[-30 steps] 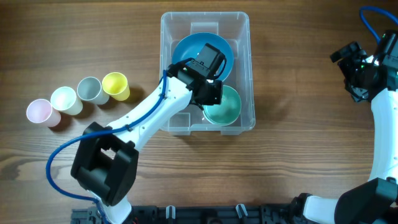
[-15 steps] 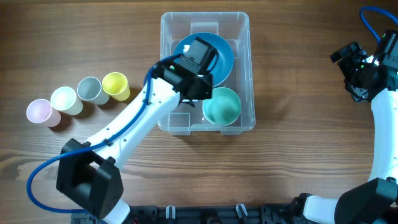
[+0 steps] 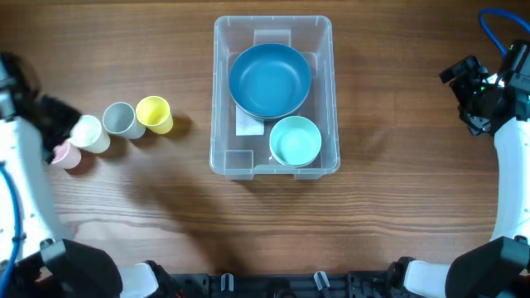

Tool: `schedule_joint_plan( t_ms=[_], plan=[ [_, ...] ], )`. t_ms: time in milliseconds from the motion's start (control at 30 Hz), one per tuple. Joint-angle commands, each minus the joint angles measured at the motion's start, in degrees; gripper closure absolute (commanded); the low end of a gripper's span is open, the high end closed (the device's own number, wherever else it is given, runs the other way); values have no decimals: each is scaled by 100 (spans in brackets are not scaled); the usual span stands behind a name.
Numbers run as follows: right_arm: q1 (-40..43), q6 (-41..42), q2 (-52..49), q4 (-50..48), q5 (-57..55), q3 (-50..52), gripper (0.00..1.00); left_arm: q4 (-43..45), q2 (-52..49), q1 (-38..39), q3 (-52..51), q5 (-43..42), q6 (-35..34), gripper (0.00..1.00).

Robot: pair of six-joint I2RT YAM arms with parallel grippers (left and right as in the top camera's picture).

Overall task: Pack container
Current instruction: 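Swing the left gripper out to the pink cup at far left, then grasp the pink cup rim with the left gripper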

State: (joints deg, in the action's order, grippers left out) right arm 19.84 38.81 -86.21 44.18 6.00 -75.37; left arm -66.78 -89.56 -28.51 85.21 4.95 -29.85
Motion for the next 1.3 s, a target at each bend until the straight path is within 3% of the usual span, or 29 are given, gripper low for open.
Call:
schedule_joint_plan(
  t_ms=[0, 167, 367, 467, 500, 533, 633, 767, 900, 1000, 1067, 1167, 1267],
  plan=[
    [-9, 59, -37, 0, 48, -31, 0, 79, -367, -798, 20, -127, 24, 32],
    [-9, 61, -37, 0, 48, -31, 0, 428, -1091, -1698, 20, -625, 199, 35],
    [-9, 61, -37, 0, 48, -31, 0, 879, -1950, -1670, 20, -708, 546, 38],
    [-9, 61, -37, -2, 48, -31, 0, 920, -2271, -1659, 20, -802, 568, 50],
    [-9, 61, -37, 0, 48, -31, 0, 911, -2326, -1659, 20, -815, 570, 59],
    [-9, 61, -37, 0, 48, -31, 0, 892, -2332, -1661, 20, -815, 566, 74],
    [-9, 61, -37, 0, 48, -31, 0, 802, -2188, -1692, 22, -787, 562, 94],
    [-9, 61, -37, 0, 48, -31, 0, 588, -1593, -1725, 26, -682, 363, 96],
    [-9, 61, -37, -2, 48, -31, 0, 310, -273, -1552, 33, -688, 352, 96],
    [-9, 61, -37, 0, 48, -31, 1, 177, 852, -820, 33, -1185, 741, 96],
    [-9, 61, -39, 0, 48, -31, 1, 197, 1357, 114, 31, -1475, 962, 96],
    [-9, 61, -37, 0, 48, -31, 0, 214, 1552, 1547, 31, -1475, 999, 96],
    [-9, 61, -37, 0, 48, -31, 0, 479, 1268, 3560, 31, -1307, 997, 96]
  ],
)
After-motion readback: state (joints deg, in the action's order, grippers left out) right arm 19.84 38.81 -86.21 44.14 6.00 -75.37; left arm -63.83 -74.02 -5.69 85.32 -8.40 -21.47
